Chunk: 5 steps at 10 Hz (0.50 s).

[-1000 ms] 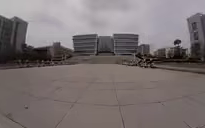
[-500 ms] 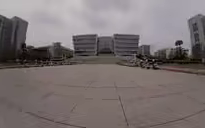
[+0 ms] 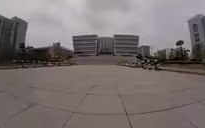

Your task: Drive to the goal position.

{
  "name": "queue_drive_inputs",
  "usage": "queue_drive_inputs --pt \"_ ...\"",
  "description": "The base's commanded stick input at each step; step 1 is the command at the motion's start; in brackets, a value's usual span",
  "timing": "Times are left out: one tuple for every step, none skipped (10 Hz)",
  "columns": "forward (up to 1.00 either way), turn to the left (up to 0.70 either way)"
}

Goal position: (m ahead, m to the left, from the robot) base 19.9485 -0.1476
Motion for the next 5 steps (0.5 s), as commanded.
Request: queue_drive_inputs --pt "1.0 0.0" --pt "1.0 0.0" --pt "1.0 0.0" --pt "1.0 0.0" --pt "1.0 0.0"
